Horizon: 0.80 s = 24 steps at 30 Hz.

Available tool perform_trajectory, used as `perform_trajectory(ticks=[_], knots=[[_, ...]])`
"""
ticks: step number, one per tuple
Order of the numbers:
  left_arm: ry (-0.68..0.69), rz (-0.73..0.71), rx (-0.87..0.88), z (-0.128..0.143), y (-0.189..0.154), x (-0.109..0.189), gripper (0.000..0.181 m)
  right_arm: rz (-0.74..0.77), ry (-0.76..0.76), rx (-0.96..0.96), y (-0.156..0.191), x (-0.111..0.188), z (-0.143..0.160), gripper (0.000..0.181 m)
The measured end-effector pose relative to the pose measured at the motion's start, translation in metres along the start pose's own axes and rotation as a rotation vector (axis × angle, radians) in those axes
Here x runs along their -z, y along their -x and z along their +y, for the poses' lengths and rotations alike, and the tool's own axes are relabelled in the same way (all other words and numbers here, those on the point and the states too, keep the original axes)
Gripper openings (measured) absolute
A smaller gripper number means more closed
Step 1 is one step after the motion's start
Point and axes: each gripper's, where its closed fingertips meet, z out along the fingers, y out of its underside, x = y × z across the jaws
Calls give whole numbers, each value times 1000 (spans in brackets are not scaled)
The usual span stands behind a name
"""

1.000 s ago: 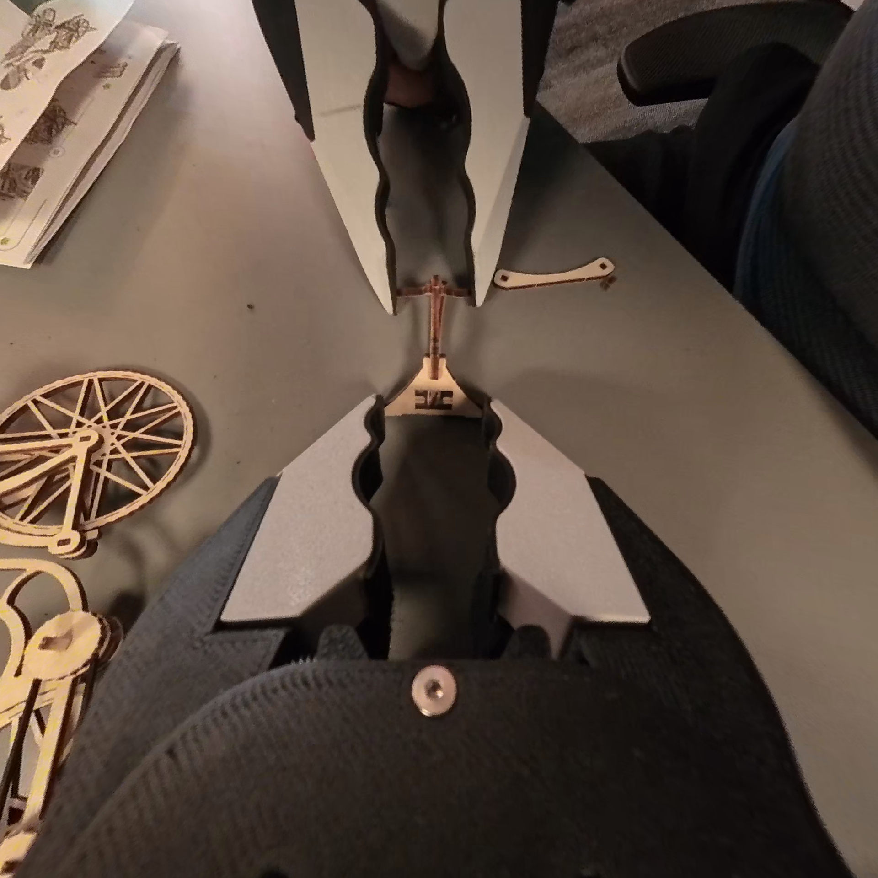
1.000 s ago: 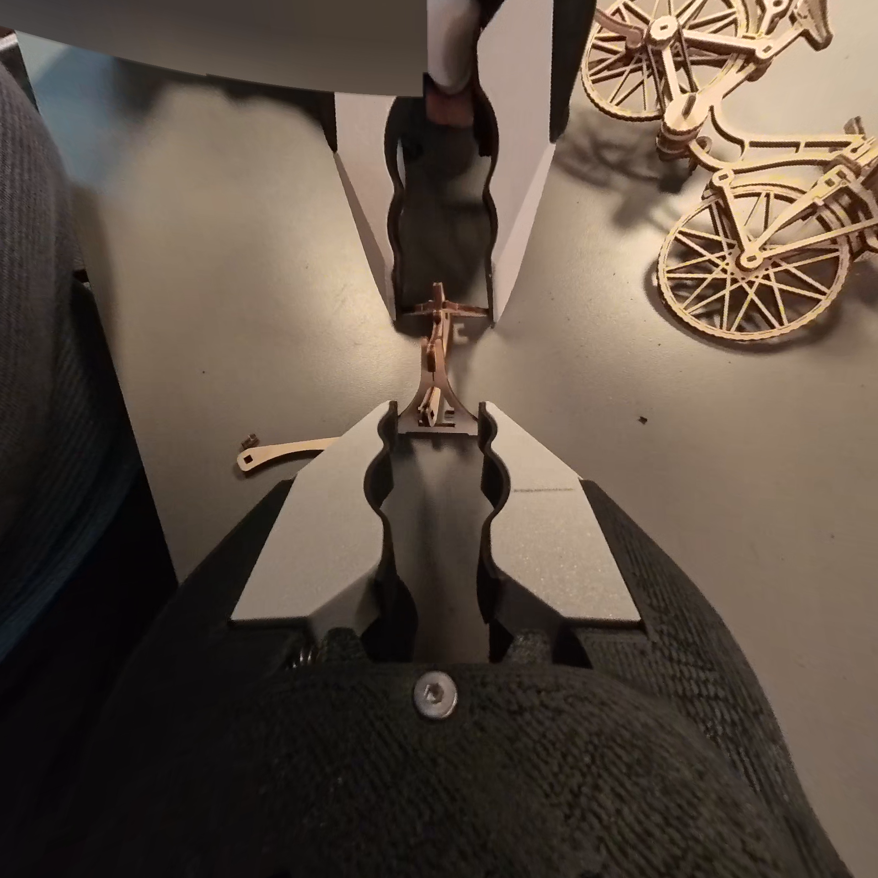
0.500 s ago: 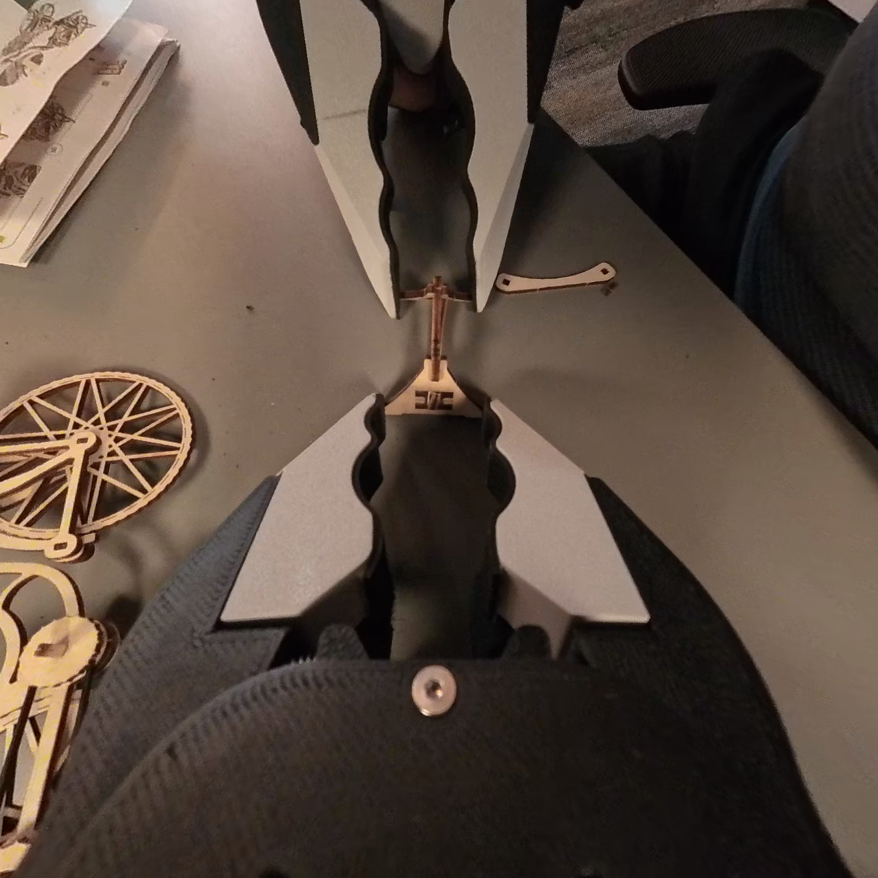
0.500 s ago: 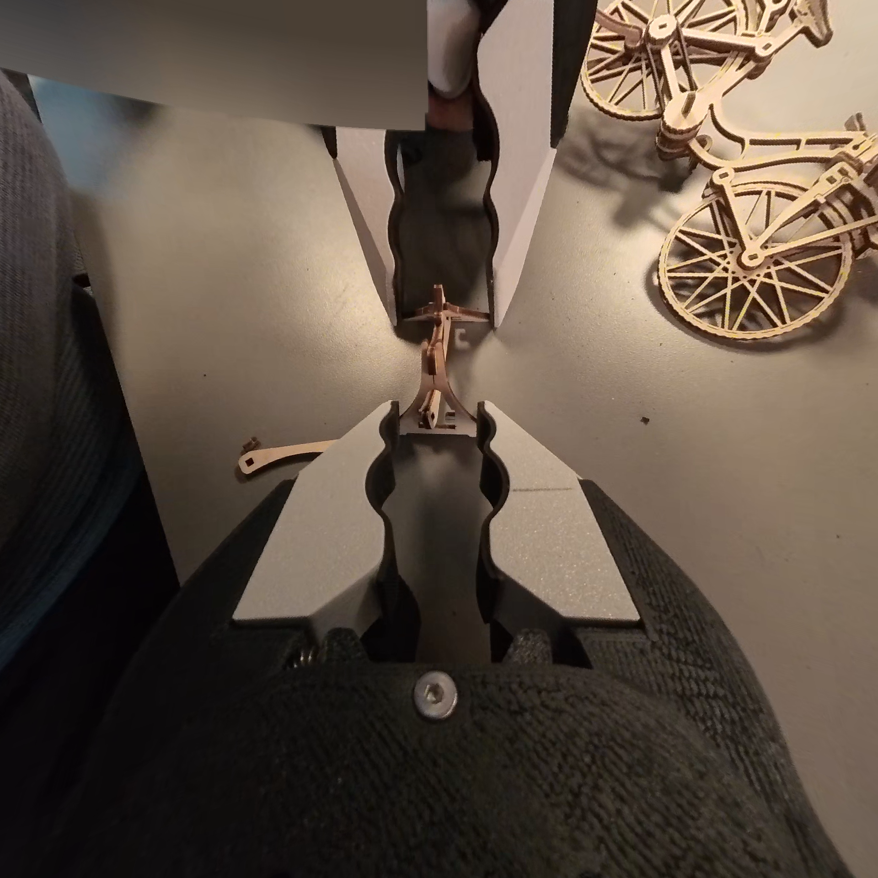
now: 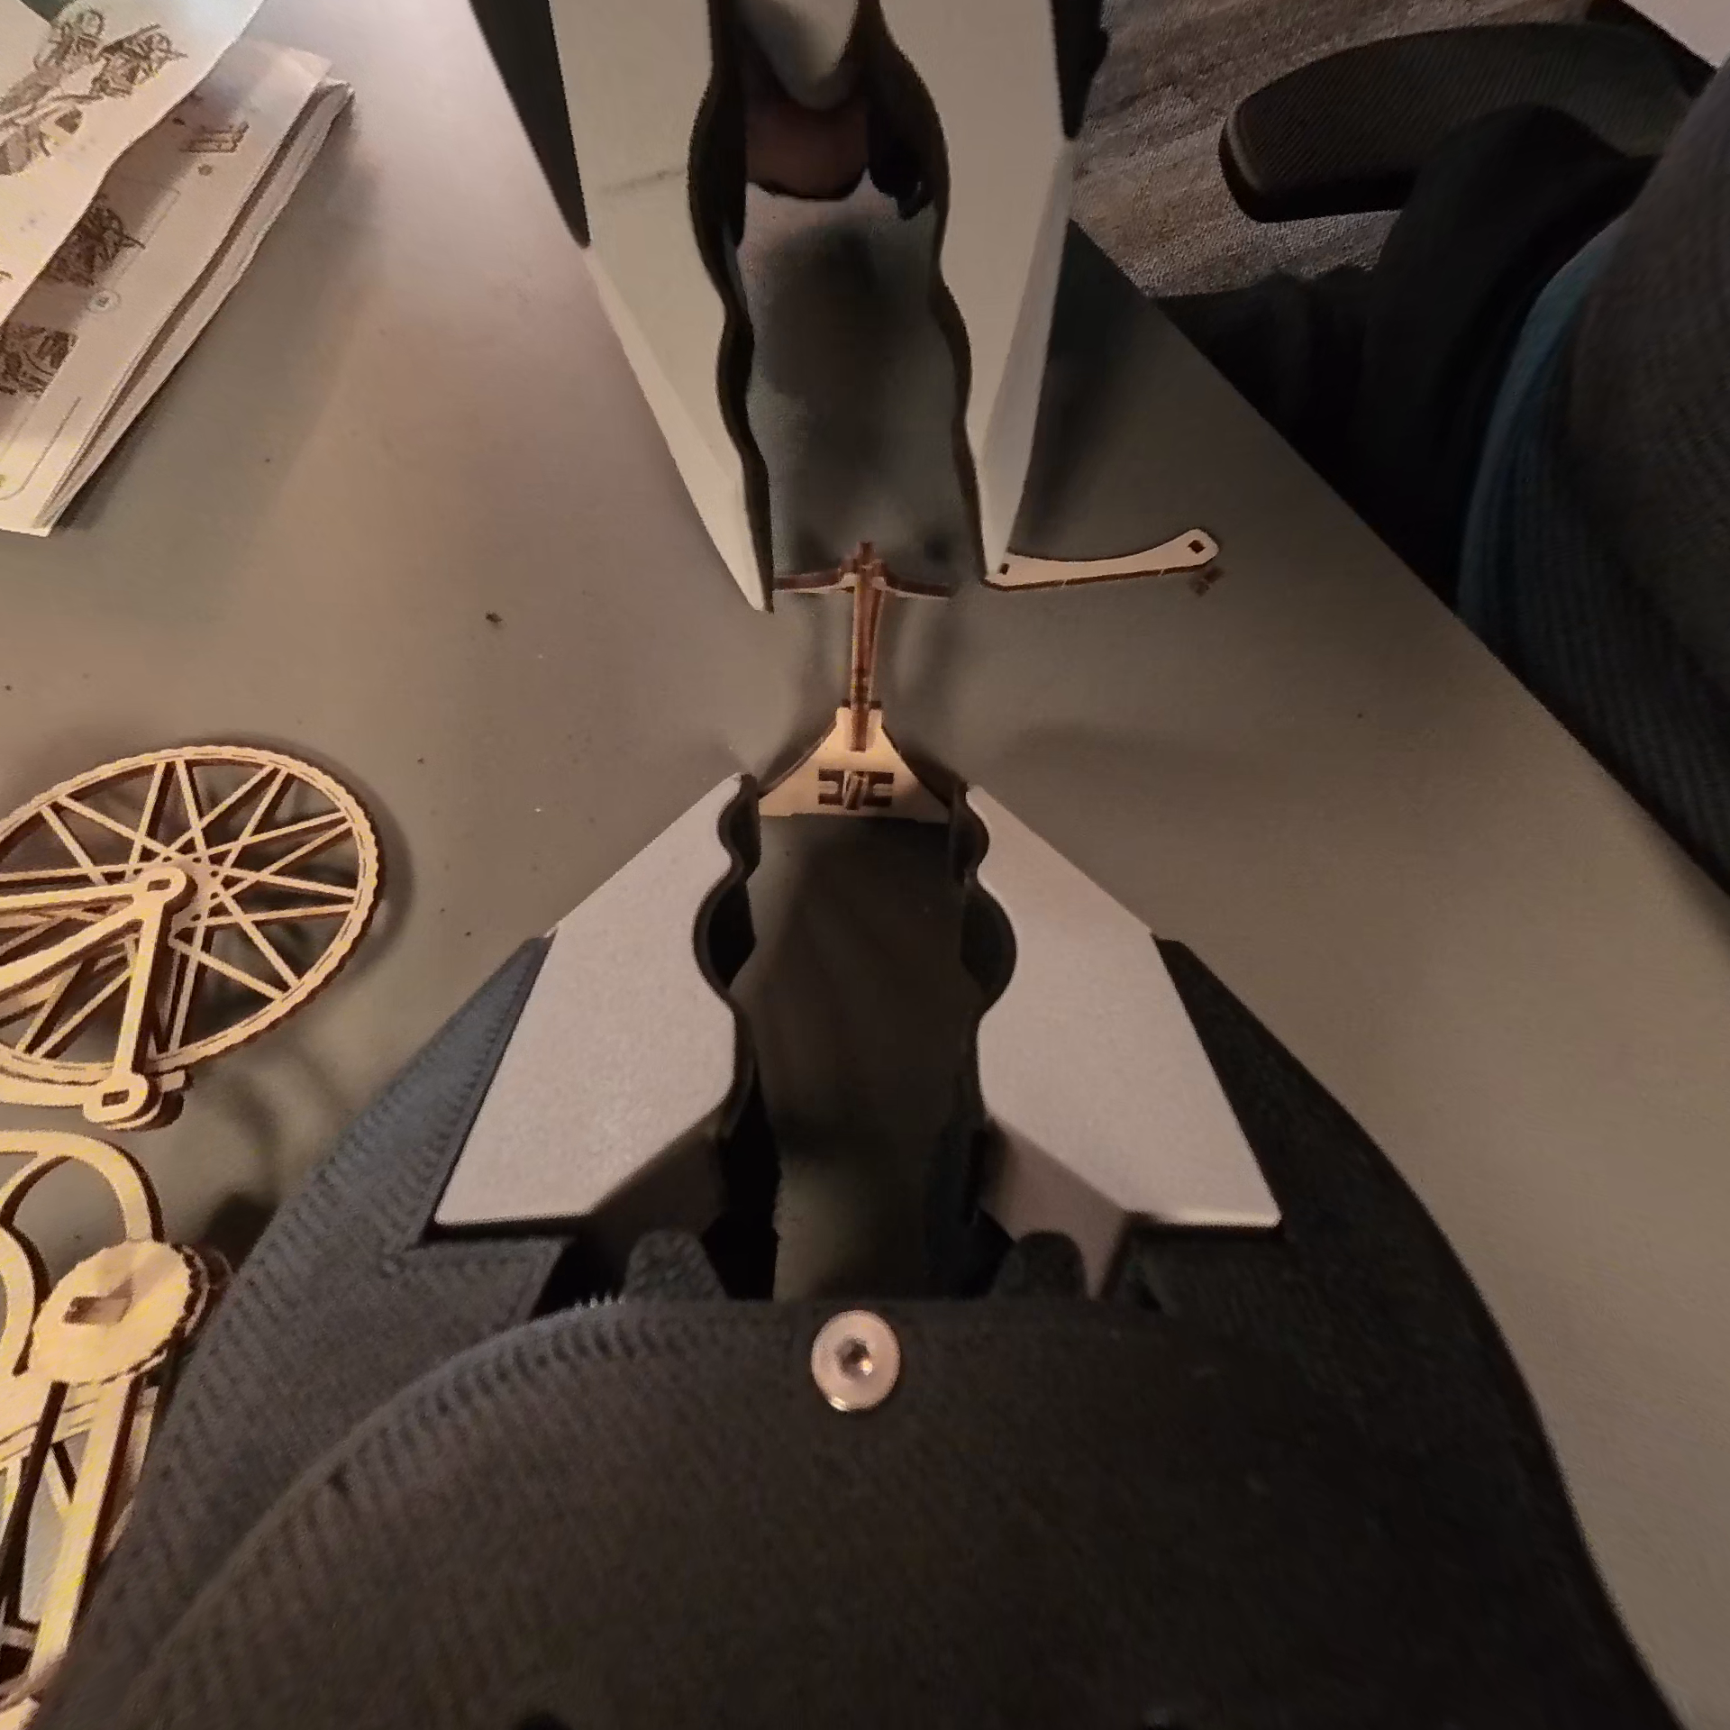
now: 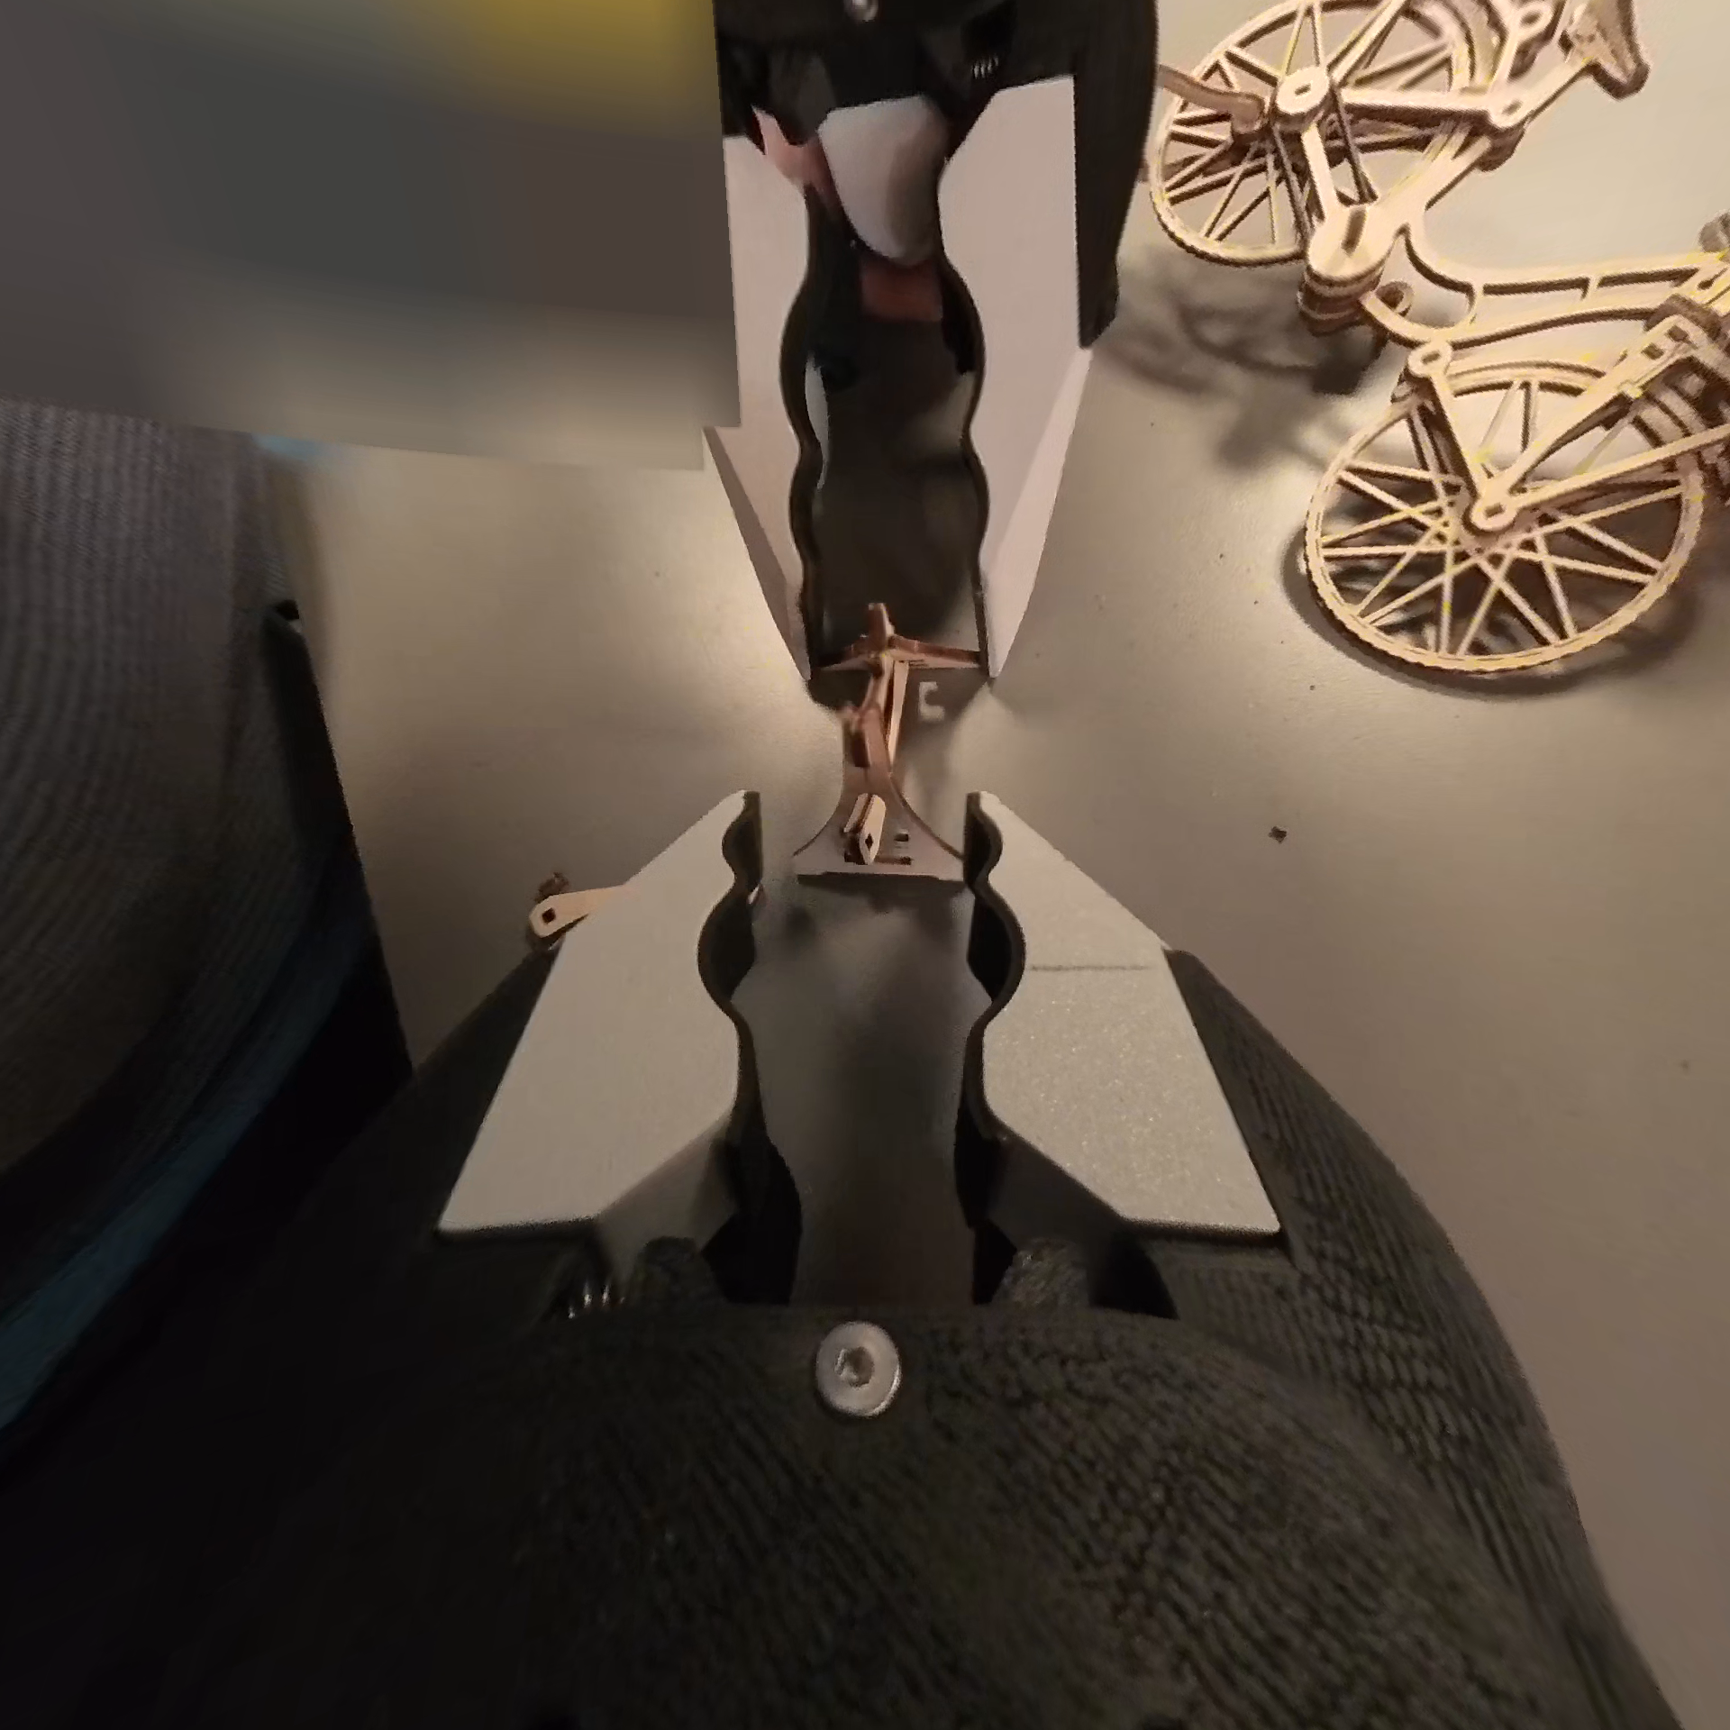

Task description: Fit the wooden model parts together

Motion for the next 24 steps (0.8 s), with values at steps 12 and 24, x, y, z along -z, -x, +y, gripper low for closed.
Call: perform_trajectory(ticks=[12, 24], knots=[[0, -1, -1, 0, 0, 0, 41, 90, 124, 79, -4, -21, -7, 8], [0, 0, 0, 0, 0, 0, 41, 8, 152, 54, -3, -26, -7, 8]])
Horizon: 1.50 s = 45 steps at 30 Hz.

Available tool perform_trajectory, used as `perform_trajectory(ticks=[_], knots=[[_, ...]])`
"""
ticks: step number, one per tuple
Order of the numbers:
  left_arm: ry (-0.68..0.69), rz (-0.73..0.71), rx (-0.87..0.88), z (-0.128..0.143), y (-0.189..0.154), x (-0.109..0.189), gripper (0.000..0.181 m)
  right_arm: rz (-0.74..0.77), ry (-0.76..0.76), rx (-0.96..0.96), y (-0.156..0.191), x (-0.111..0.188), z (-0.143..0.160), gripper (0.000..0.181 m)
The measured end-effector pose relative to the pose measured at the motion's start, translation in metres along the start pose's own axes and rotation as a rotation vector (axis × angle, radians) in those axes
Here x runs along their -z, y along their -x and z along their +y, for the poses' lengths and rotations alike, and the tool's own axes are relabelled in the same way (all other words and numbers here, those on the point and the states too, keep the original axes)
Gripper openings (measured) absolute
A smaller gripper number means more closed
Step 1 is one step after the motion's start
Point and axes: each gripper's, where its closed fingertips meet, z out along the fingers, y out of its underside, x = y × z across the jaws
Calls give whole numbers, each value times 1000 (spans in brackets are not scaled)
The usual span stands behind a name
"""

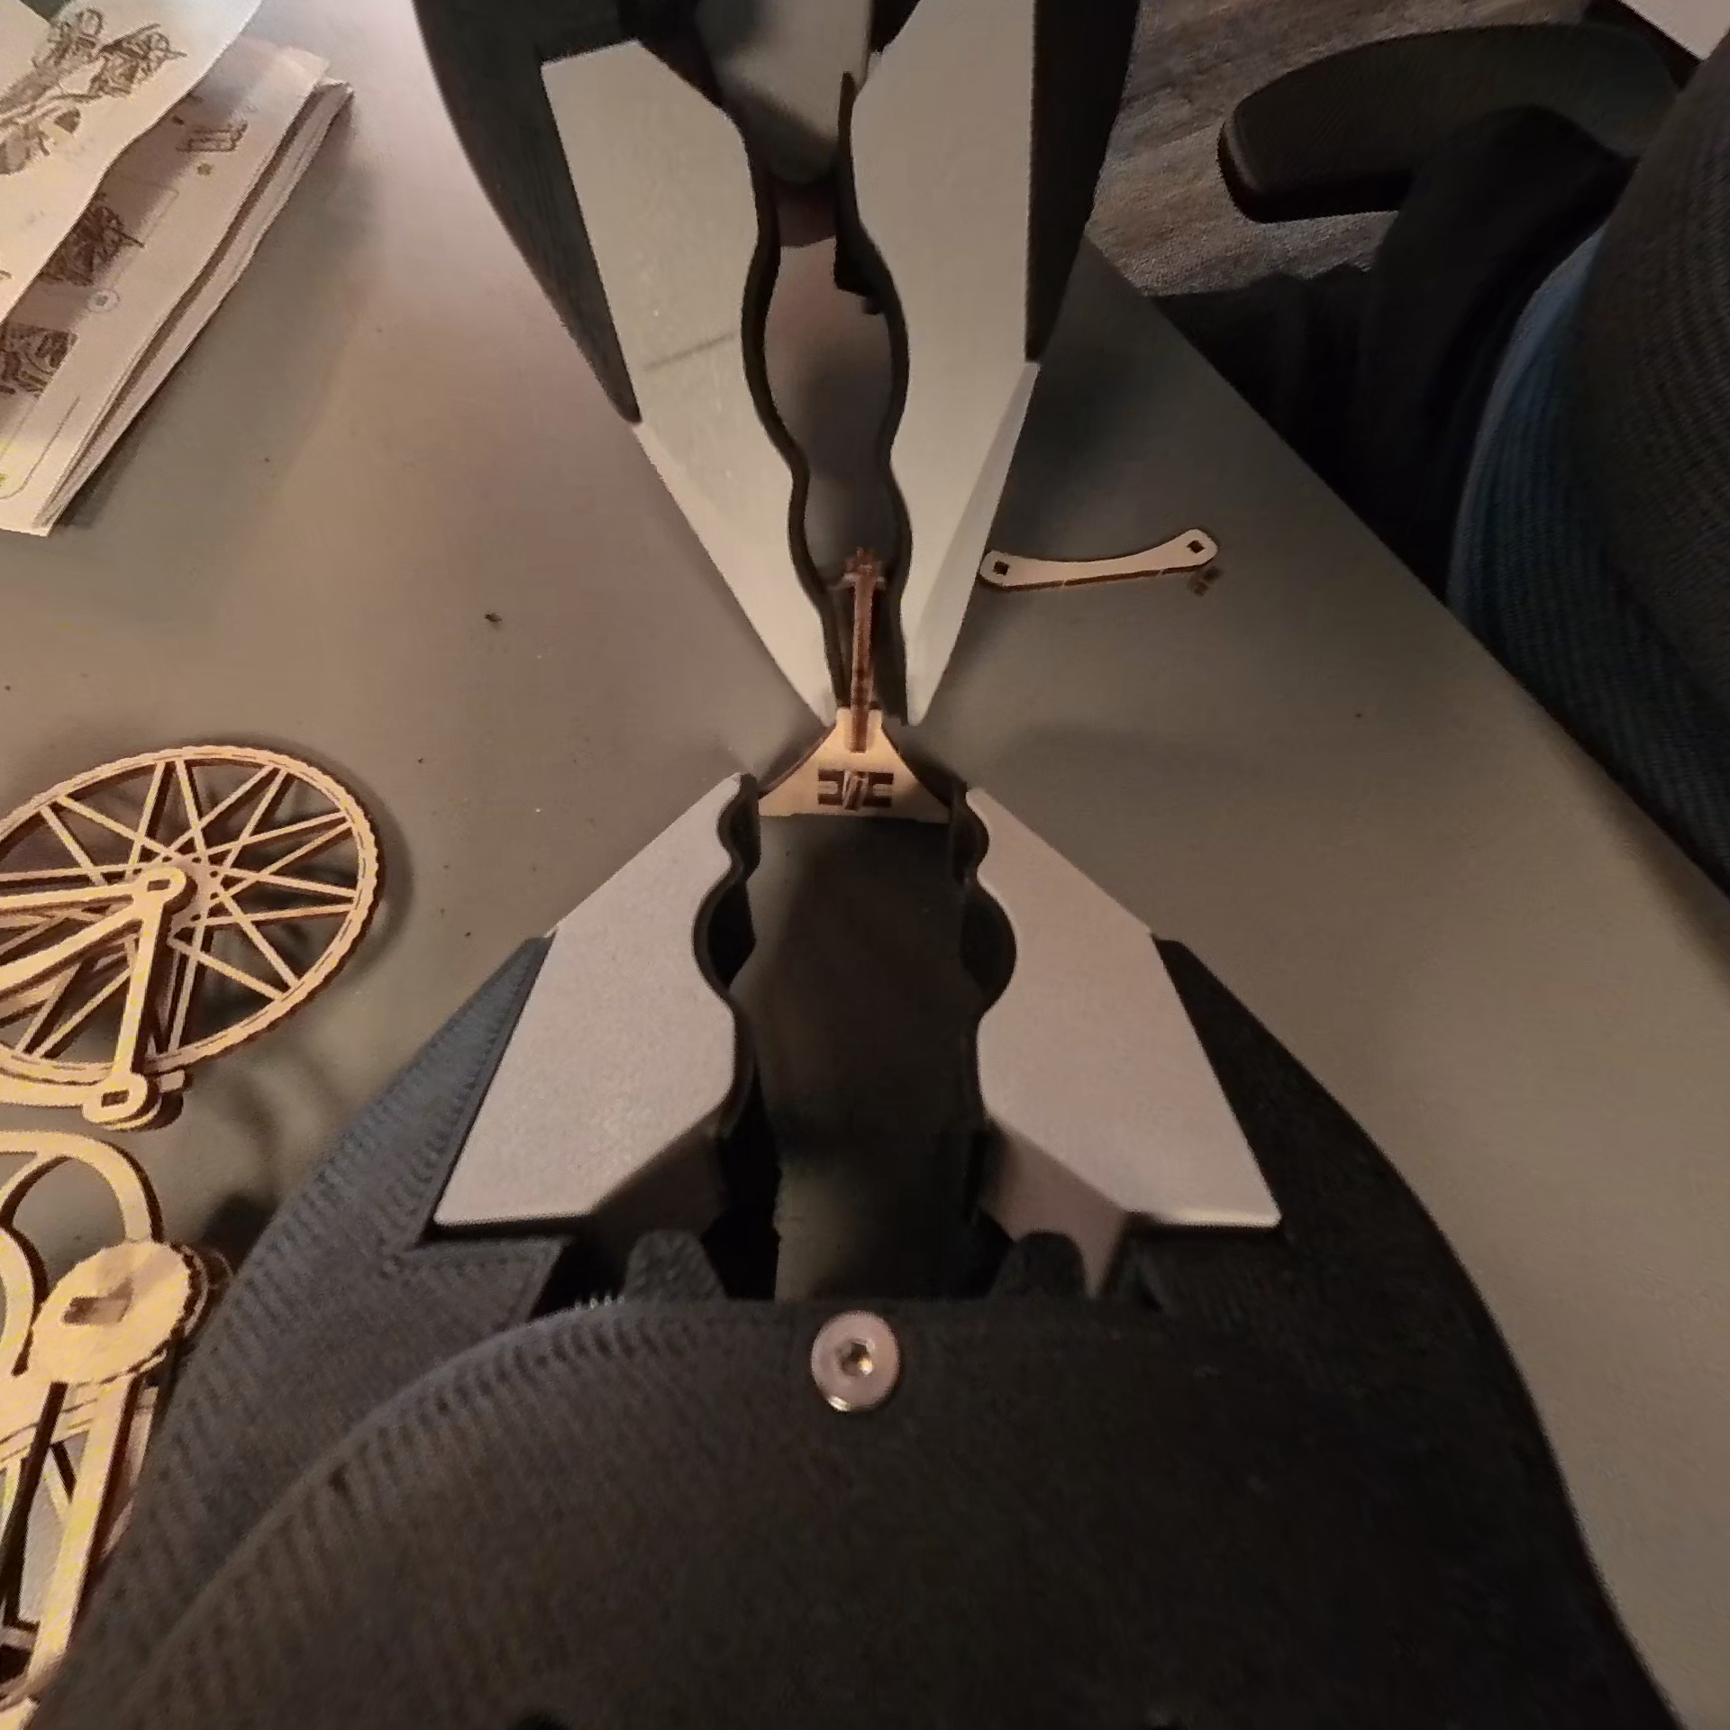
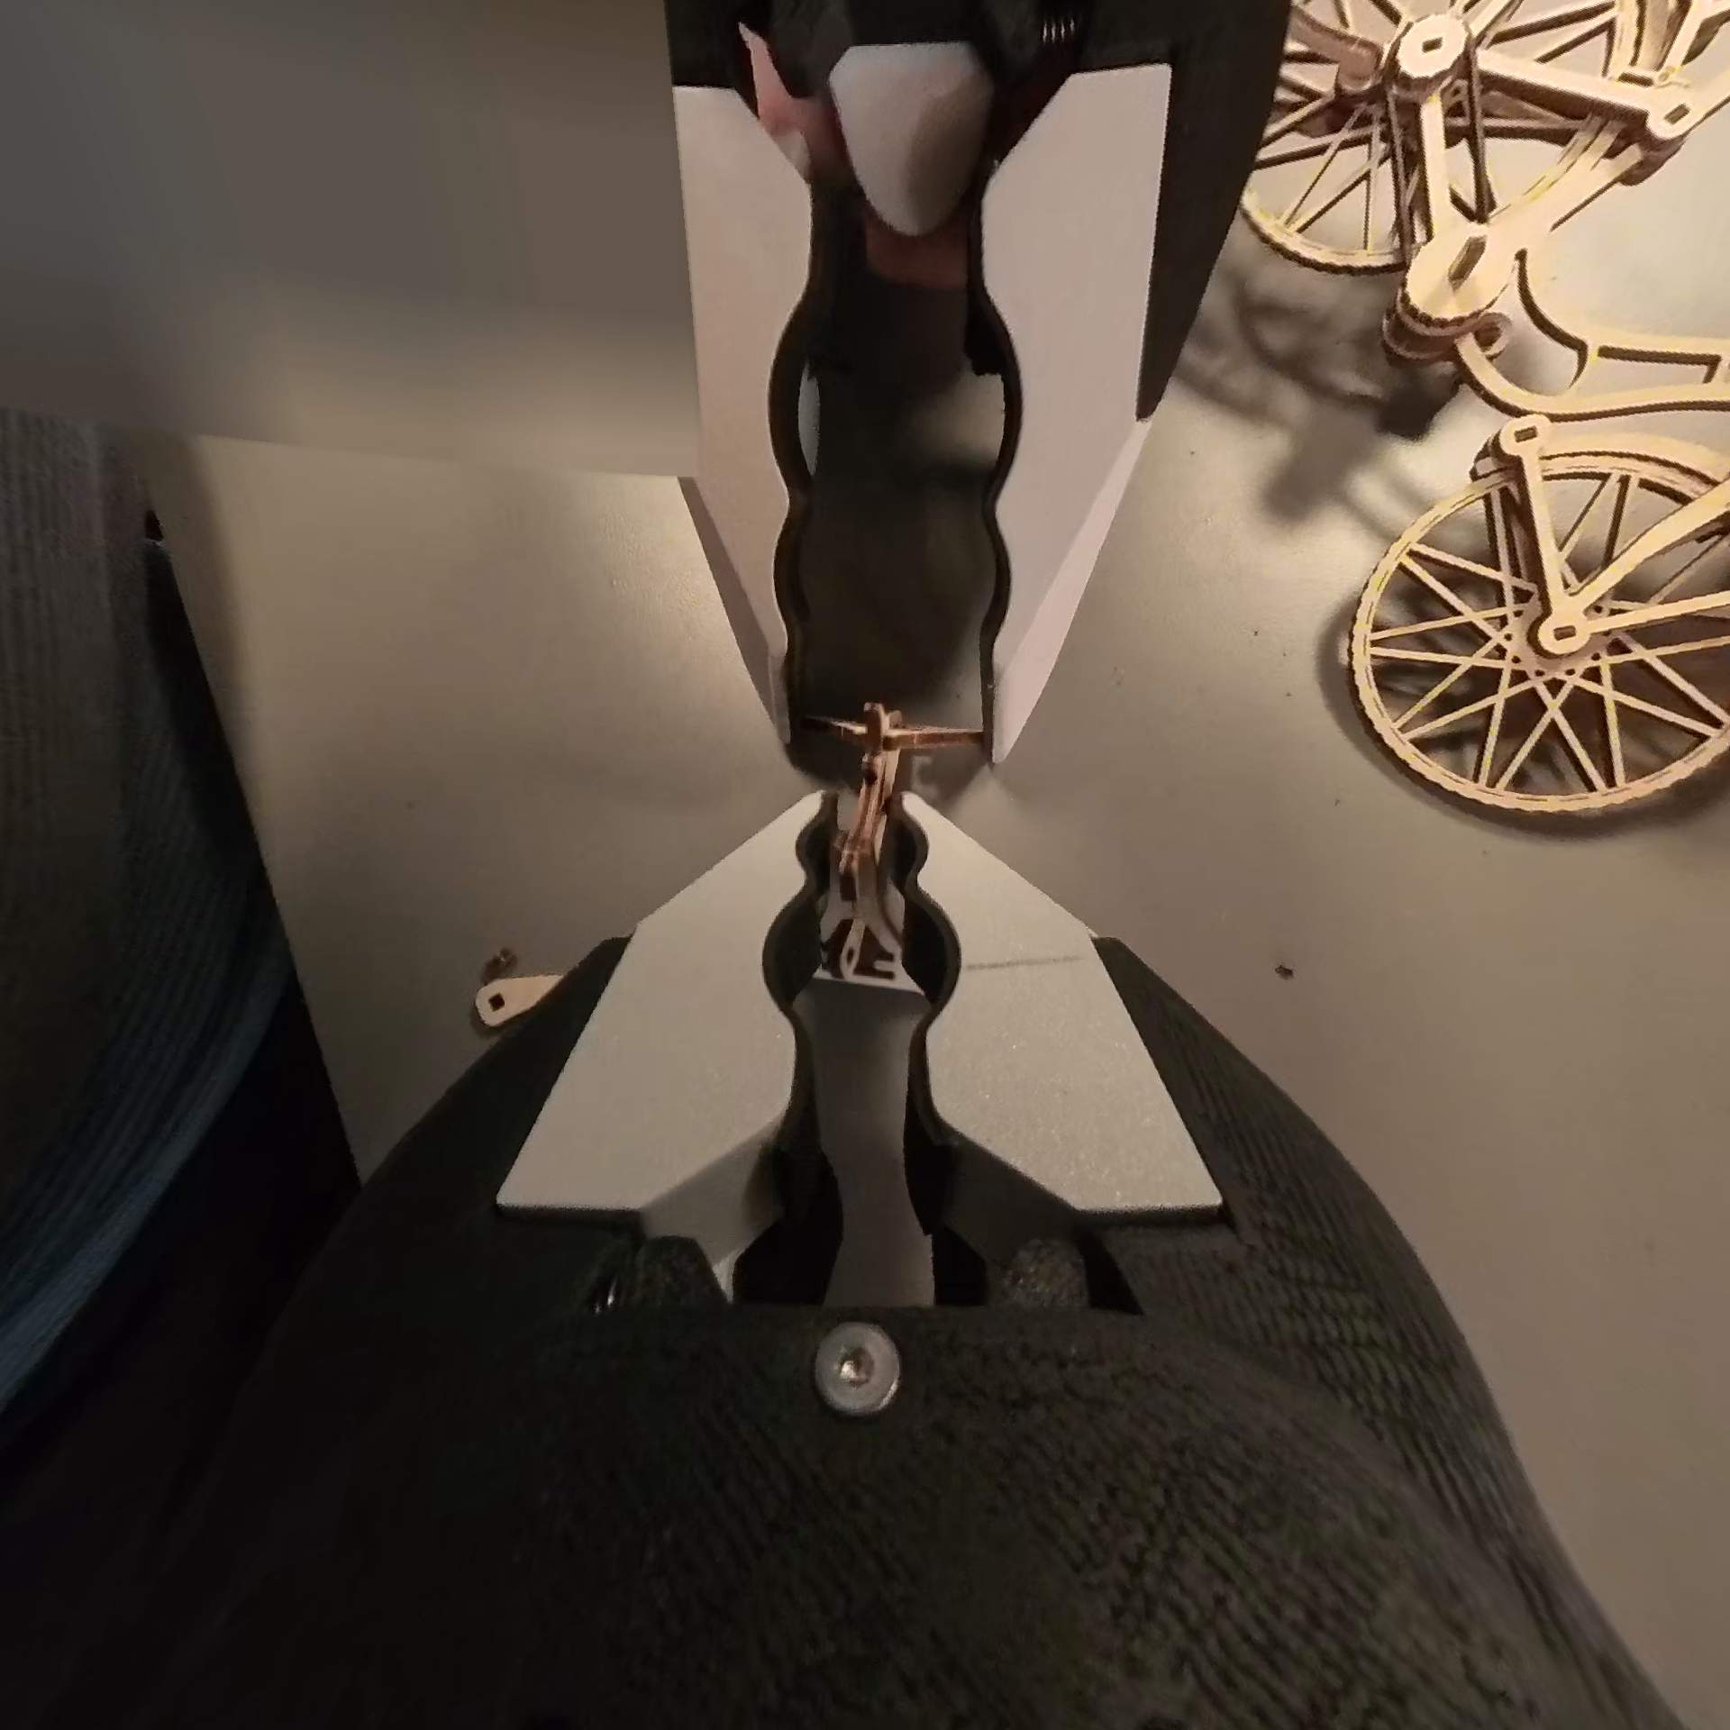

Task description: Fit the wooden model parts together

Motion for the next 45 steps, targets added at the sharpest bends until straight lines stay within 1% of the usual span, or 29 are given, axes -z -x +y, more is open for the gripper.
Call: perform_trajectory(ticks=[3, 14, 20, 34, 42, 43, 44, 45], knots=[[0, -2, 1, 0, 0, 0, 41, -15, -9, 8, 0, -1, 0, 6], [0, -4, 0, 0, 1, 0, 41, 31, 4, 72, -2, -1, 1, 3], [0, 0, 18, 0, 2, 0, 41, 66, -14, 127, -3, -2, 1, 3], [-4, -10, 52, -2, 3, -3, 40, 51, -30, 226, 2, 0, 2, 6], [-5, -72, 62, -2, 8, -2, 40, 102, -75, 114, -9, 1, 2, 2], [-5, -95, 58, -2, 10, -2, 44, 107, -76, 113, -9, 1, 3, 2], [-7, -132, 60, -2, 14, -1, 51, 109, -73, 111, -9, 1, 3, 2], [-8, -150, 57, -2, 15, 0, 53, 110, -72, 109, -10, 1, 3, 2]])
